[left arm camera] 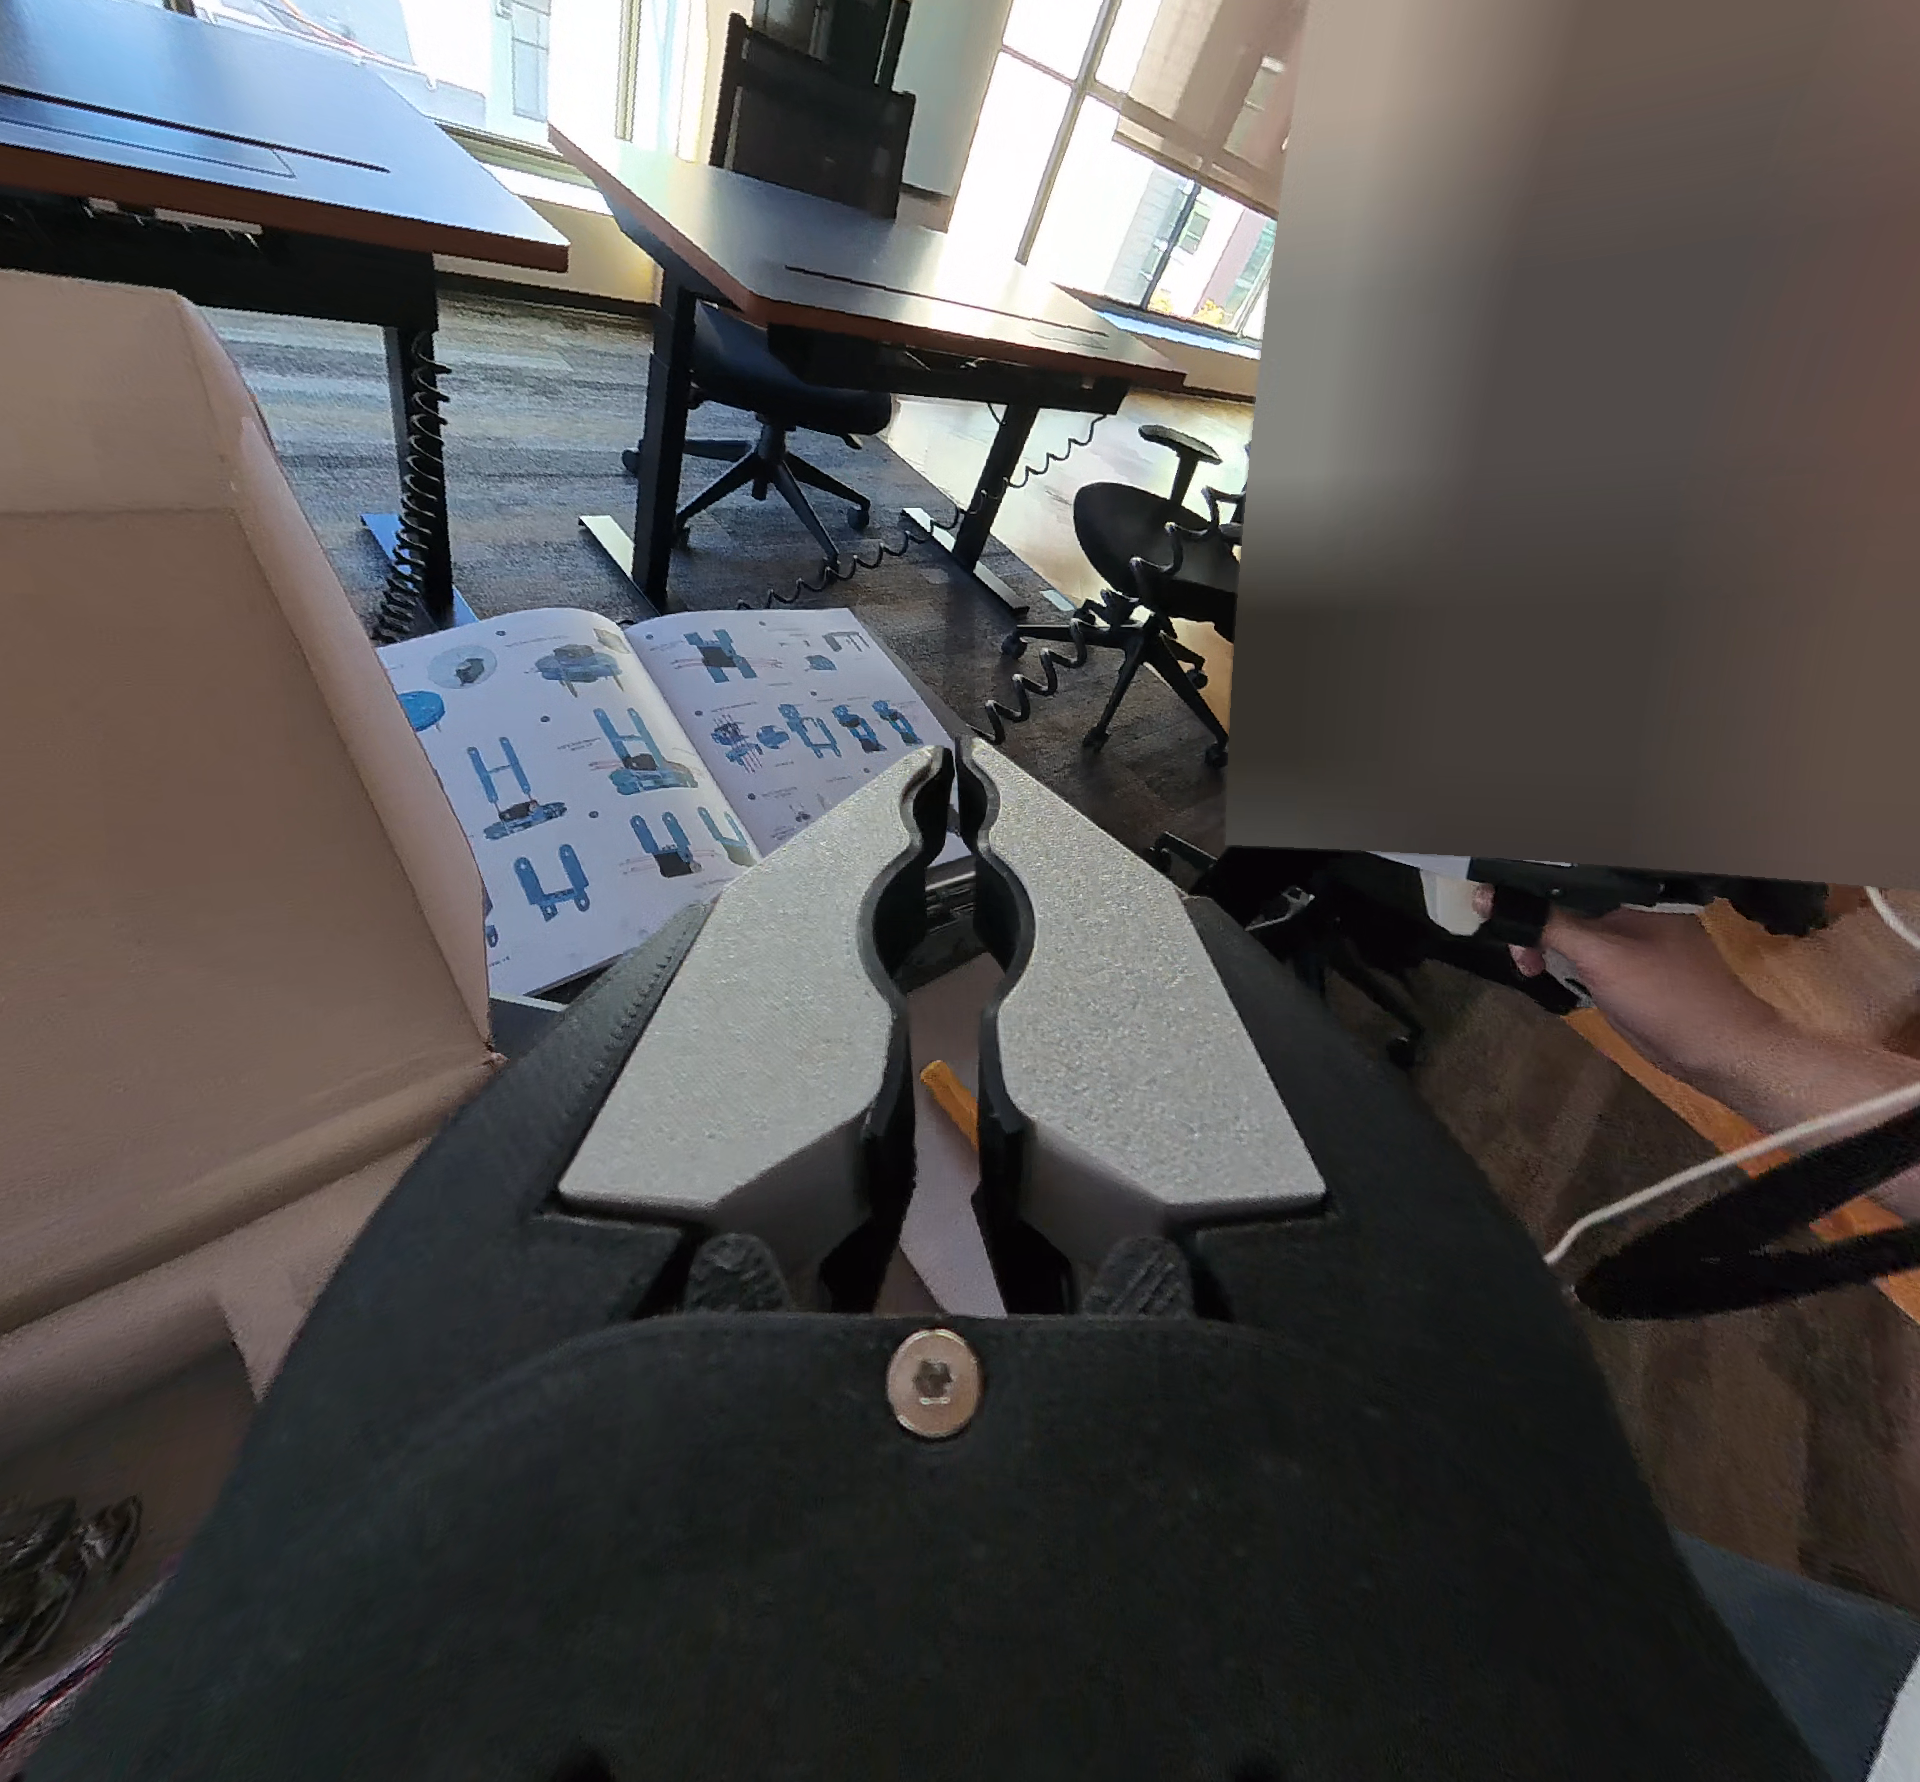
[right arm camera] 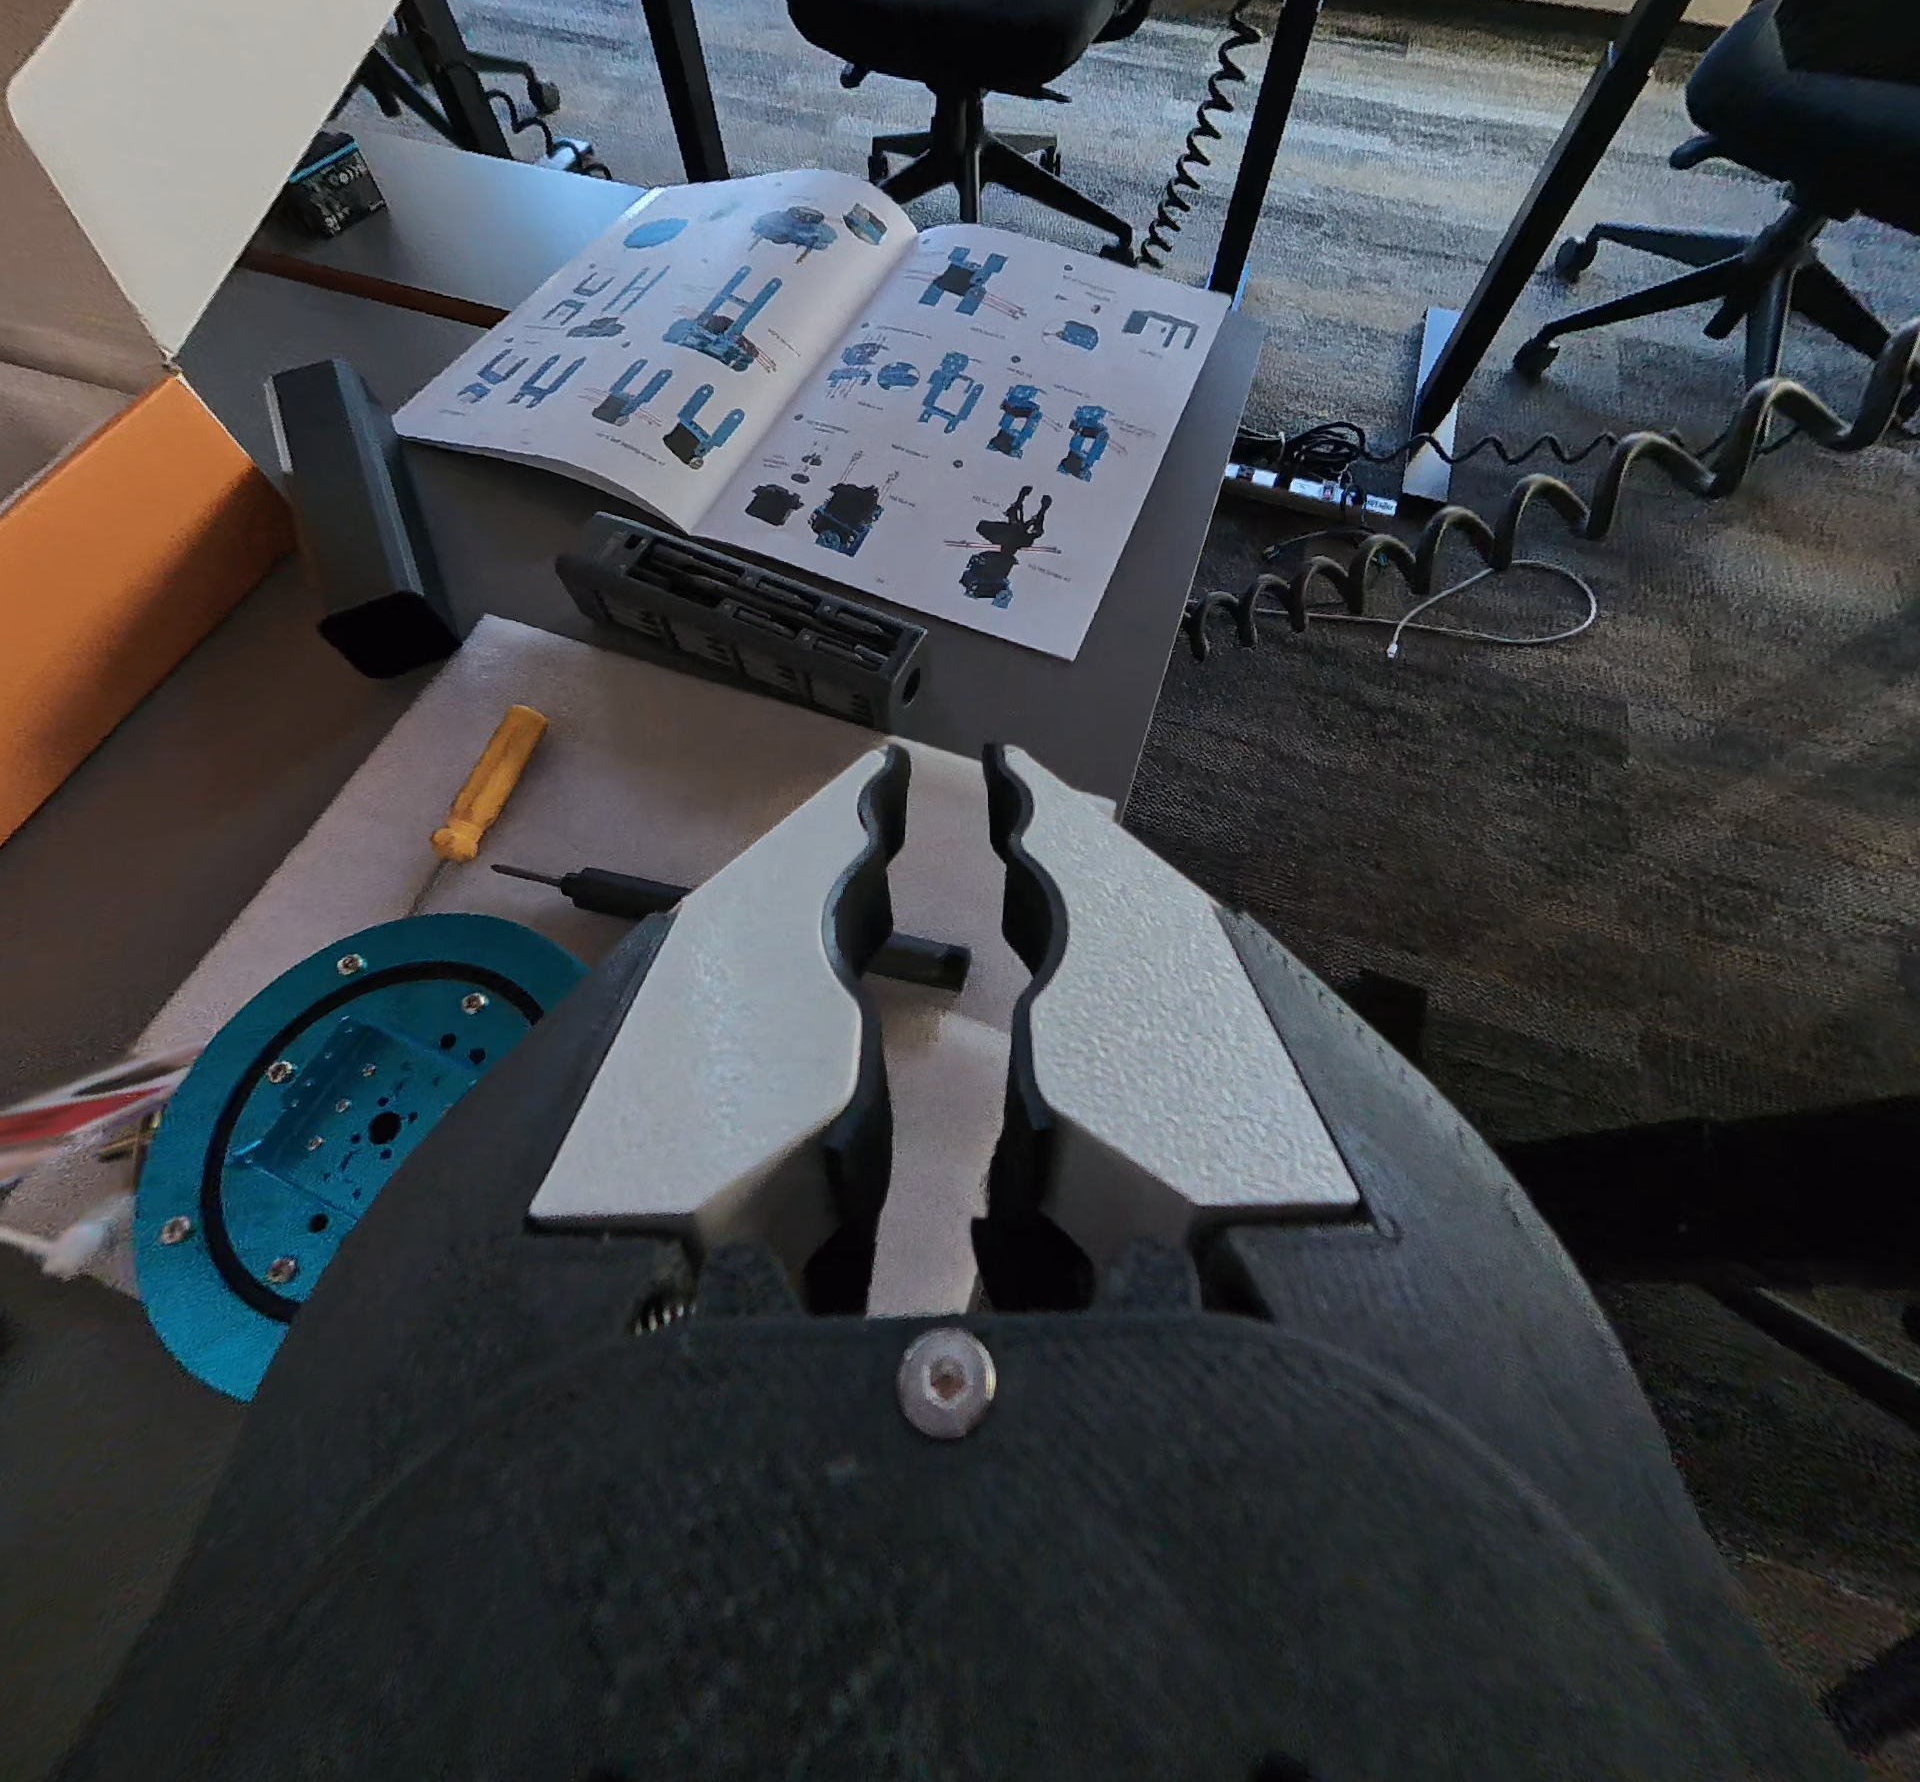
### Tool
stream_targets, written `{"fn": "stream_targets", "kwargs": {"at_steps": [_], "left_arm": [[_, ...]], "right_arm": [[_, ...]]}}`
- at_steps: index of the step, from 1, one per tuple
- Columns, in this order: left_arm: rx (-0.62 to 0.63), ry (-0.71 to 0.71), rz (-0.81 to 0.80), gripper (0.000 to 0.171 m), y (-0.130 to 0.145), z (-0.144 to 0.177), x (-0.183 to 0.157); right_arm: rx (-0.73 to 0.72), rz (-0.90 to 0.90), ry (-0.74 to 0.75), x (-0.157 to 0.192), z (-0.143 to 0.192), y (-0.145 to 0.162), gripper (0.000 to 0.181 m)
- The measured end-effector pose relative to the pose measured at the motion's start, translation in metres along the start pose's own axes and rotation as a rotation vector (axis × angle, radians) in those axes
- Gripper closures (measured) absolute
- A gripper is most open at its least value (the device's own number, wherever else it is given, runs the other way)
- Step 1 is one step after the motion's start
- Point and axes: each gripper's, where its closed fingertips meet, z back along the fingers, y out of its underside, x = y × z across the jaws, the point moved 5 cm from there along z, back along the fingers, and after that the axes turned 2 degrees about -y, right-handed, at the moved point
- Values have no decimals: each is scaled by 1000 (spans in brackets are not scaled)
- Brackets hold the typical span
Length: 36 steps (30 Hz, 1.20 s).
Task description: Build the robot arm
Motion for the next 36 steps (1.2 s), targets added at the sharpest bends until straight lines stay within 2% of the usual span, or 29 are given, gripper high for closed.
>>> {"fn": "stream_targets", "kwargs": {"at_steps": [6,15,21,26,29,33,36], "left_arm": [[19,29,2,171,5,2,0],[34,-1,43,171,15,7,15],[20,-20,70,171,12,-1,32],[55,-16,65,171,17,-17,43],[143,78,54,170,27,-39,38],[404,327,21,167,59,-79,10],[526,474,-50,169,79,-102,-13]], "right_arm": [[41,22,-26,17,-2,12,167],[64,142,-118,44,-27,-3,167],[63,186,-167,54,-46,-22,167],[133,141,-194,53,-54,-9,165],[178,3,-173,45,-44,10,162],[201,-234,-93,38,-11,39,157],[188,-282,-25,51,18,50,156]]}}
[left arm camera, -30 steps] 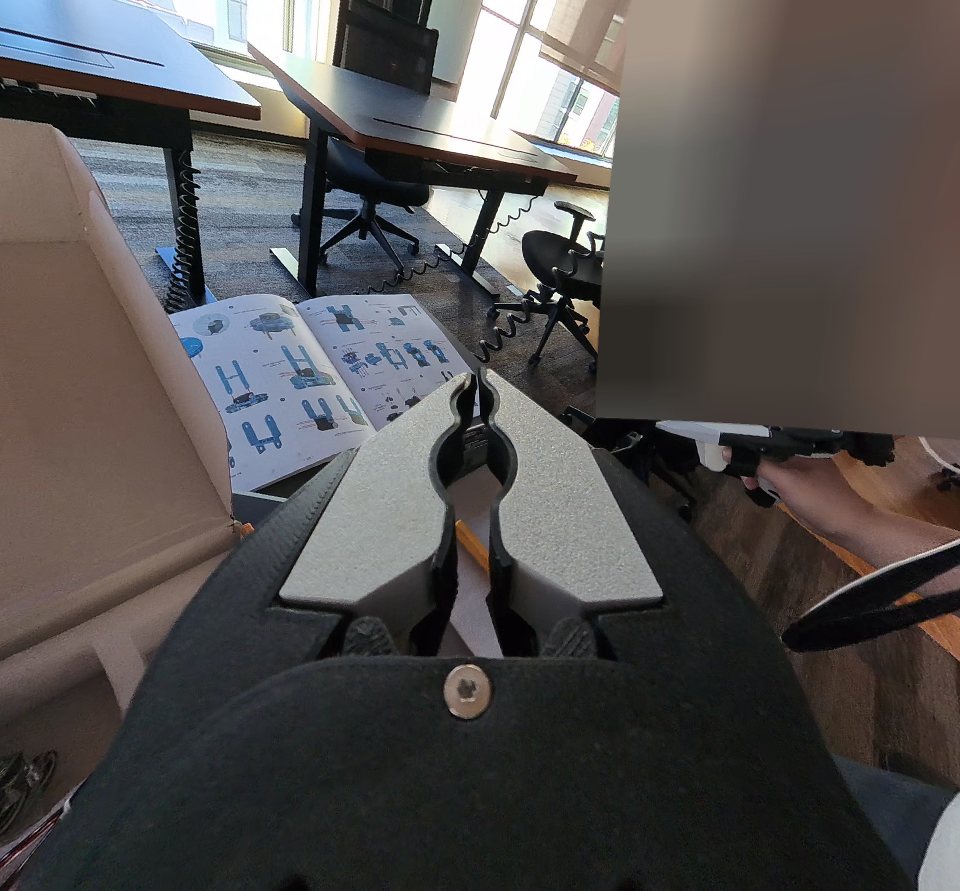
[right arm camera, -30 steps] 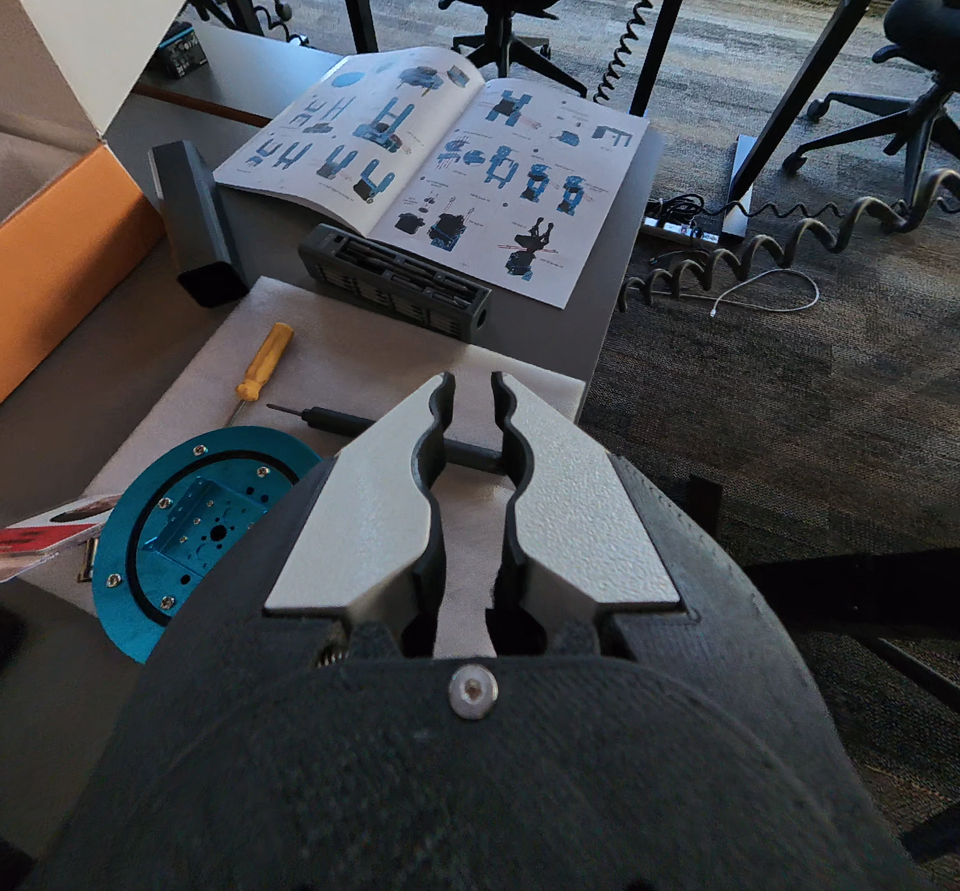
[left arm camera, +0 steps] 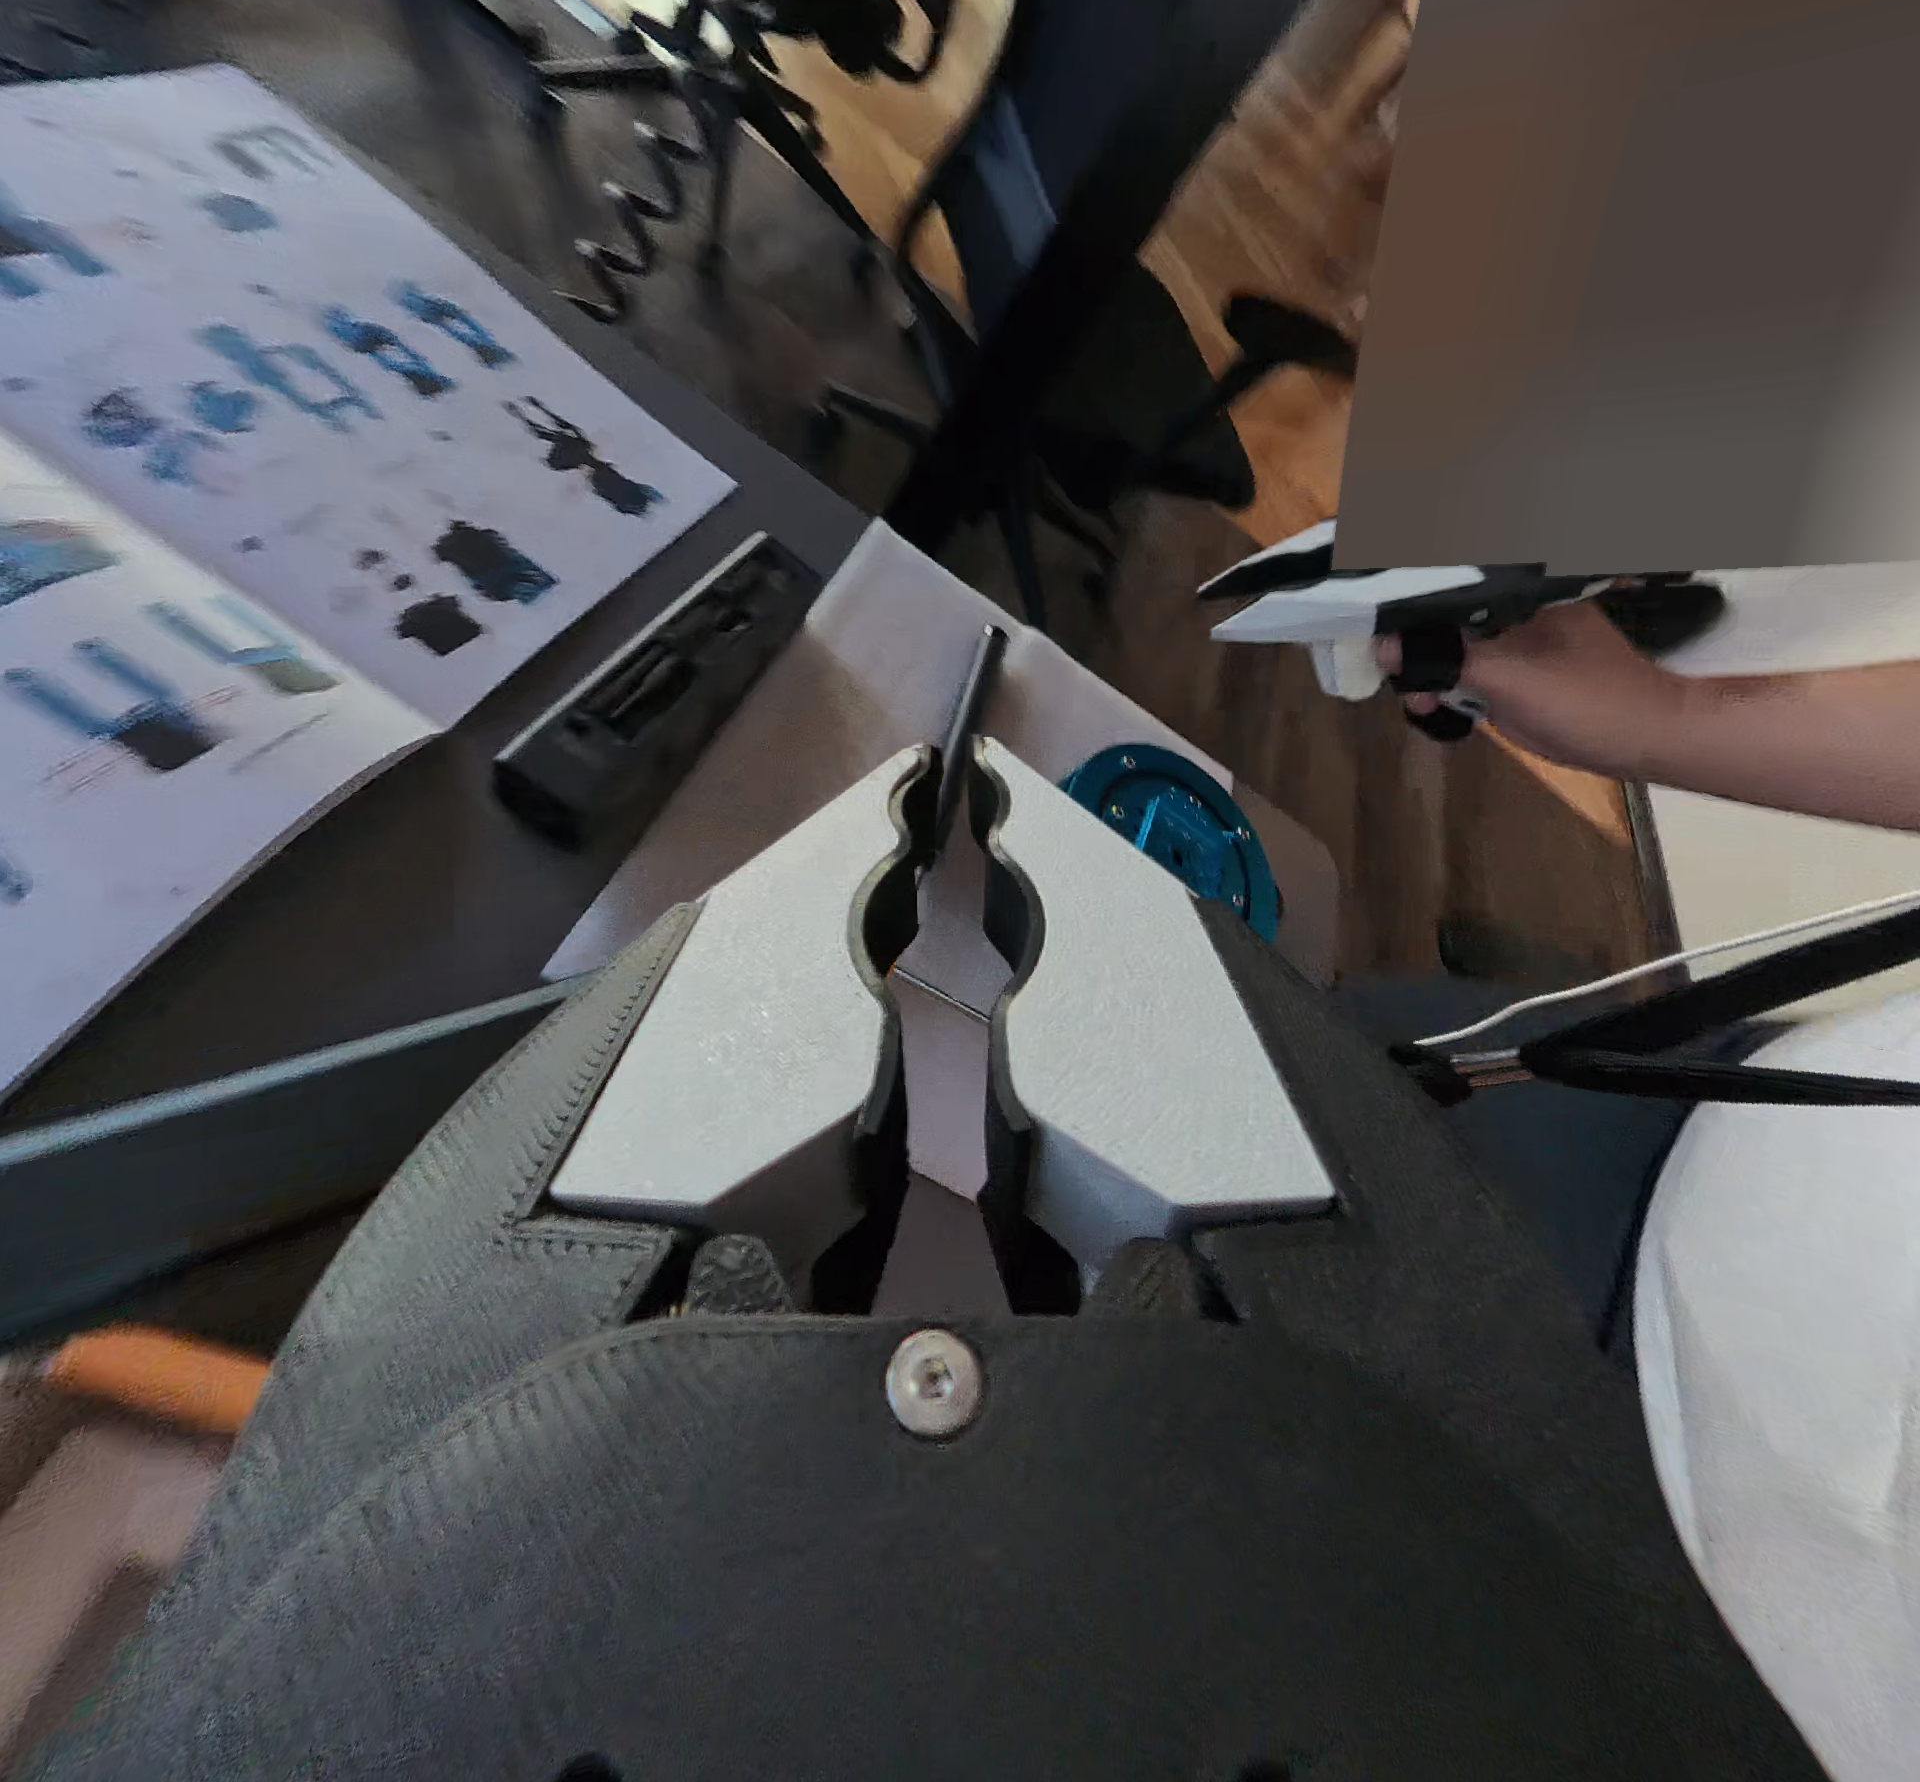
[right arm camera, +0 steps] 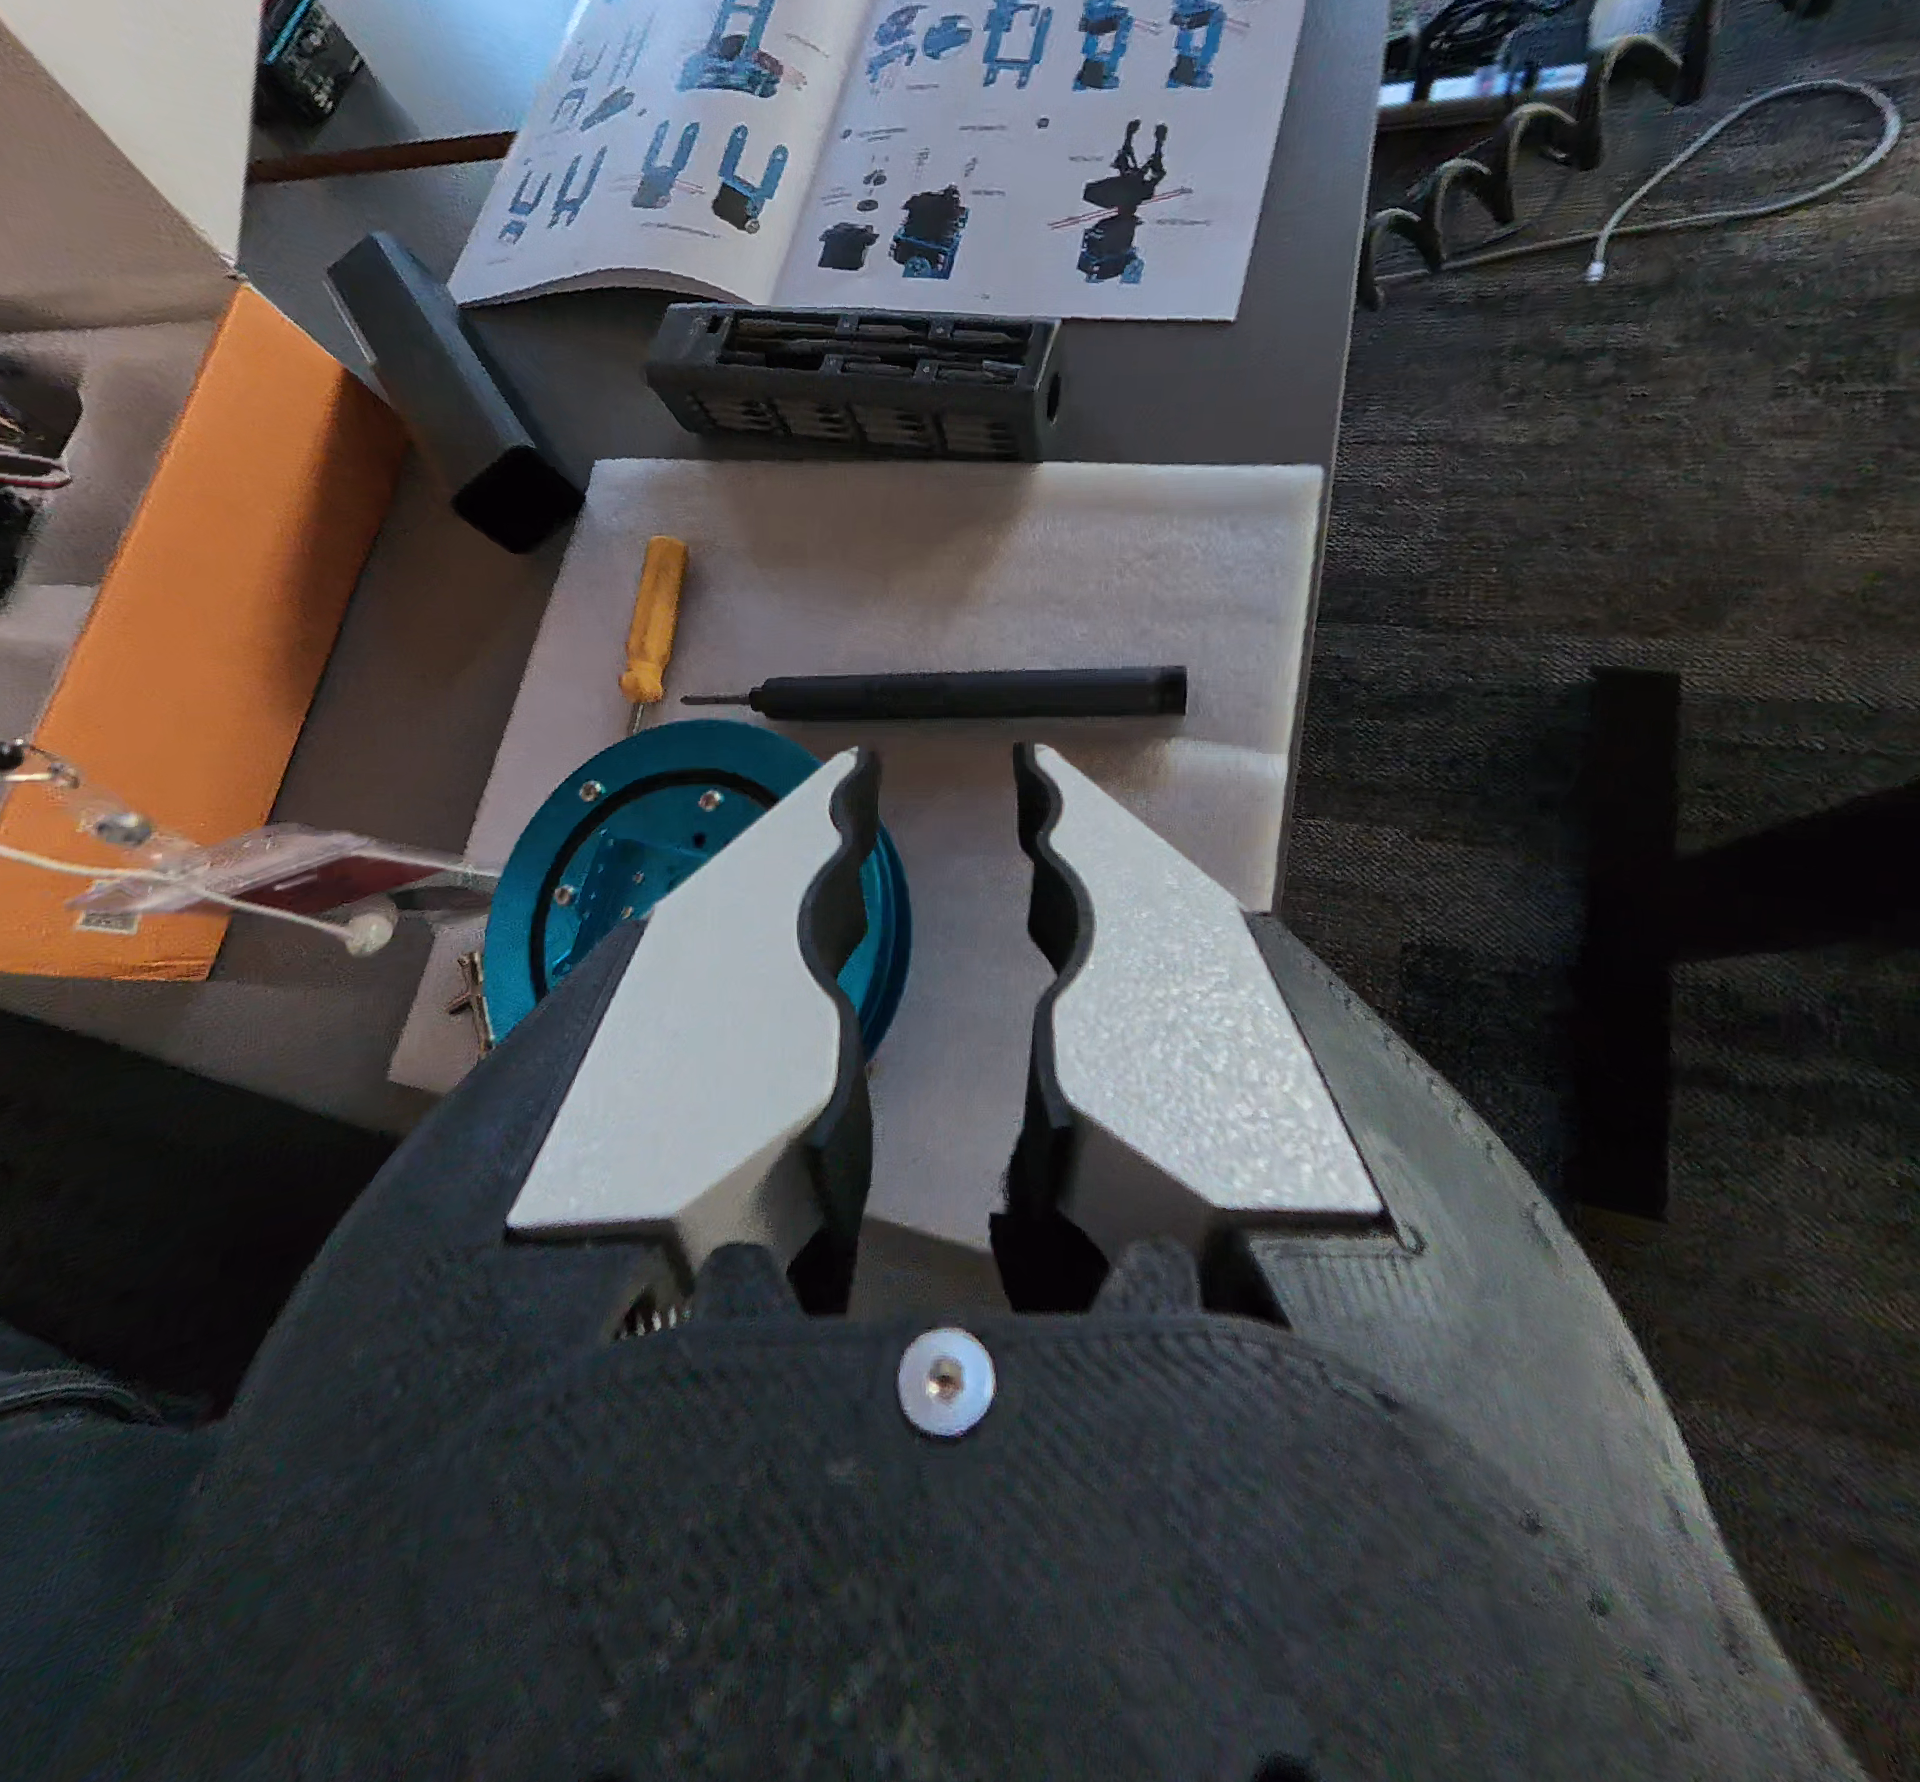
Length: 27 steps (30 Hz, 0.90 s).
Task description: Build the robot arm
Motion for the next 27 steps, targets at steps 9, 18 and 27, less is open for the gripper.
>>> {"fn": "stream_targets", "kwargs": {"at_steps": [9,18,27], "left_arm": [[22,120,-101,170,4,-23,-27],[9,93,-47,170,31,21,-35],[-30,67,6,169,49,40,-40]], "right_arm": [[-11,53,119,80,-20,38,130],[70,67,173,83,-38,62,136],[187,237,-2,72,-34,58,136]]}}
